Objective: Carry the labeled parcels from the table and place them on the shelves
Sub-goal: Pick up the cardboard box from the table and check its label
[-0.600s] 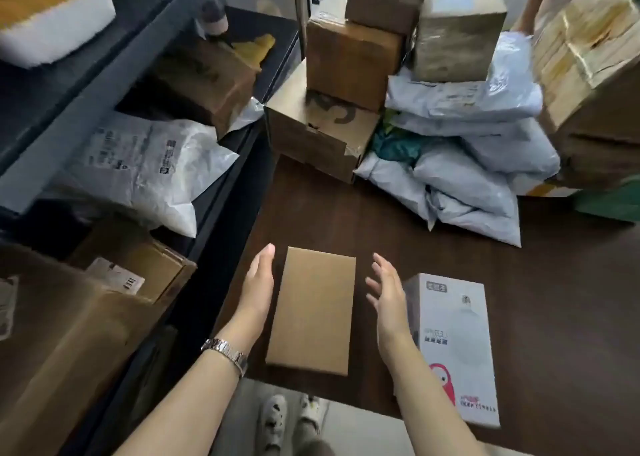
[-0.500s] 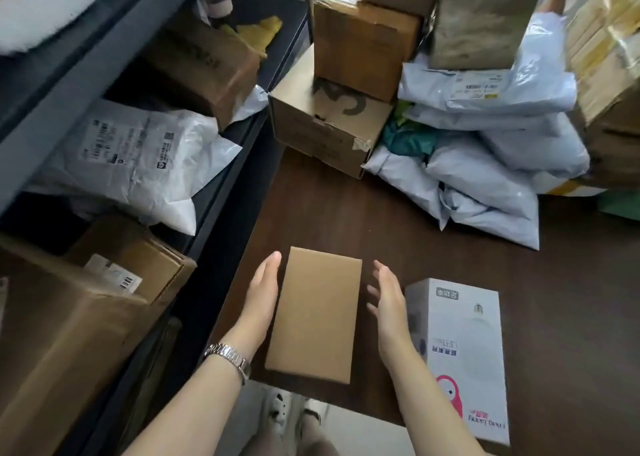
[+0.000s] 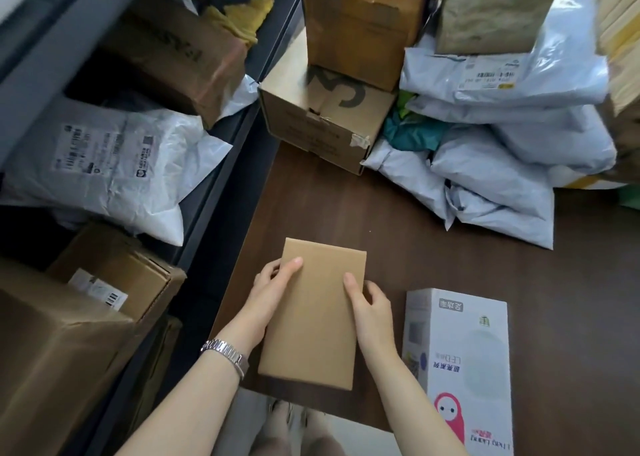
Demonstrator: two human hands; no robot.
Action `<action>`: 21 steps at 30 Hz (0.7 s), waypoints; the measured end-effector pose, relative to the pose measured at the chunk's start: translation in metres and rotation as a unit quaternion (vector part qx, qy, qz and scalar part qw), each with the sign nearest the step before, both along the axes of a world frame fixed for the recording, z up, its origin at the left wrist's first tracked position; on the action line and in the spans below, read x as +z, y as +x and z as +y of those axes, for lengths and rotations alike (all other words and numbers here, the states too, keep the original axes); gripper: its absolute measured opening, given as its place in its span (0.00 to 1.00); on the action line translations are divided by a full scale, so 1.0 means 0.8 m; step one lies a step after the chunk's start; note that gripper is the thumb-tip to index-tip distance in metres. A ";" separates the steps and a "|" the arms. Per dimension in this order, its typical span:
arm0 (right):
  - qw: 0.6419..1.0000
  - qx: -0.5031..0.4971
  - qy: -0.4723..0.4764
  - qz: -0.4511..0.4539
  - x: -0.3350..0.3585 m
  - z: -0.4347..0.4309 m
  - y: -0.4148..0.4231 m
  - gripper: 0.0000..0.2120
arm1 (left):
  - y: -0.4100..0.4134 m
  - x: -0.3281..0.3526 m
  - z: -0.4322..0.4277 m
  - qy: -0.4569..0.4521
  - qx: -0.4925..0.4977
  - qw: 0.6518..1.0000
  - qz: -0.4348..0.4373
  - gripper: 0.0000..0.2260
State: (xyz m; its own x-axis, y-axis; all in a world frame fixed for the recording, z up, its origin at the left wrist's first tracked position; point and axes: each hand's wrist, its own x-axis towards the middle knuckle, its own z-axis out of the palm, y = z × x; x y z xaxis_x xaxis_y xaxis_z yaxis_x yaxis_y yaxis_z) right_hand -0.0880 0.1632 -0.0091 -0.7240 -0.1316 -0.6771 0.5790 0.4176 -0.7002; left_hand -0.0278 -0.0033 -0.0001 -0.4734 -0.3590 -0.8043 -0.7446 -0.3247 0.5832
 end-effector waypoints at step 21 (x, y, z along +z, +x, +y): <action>0.979 -0.101 -0.171 0.038 0.122 0.002 -0.003 0.20 | 0.012 0.135 -0.034 0.038 -0.061 0.976 0.204 0.38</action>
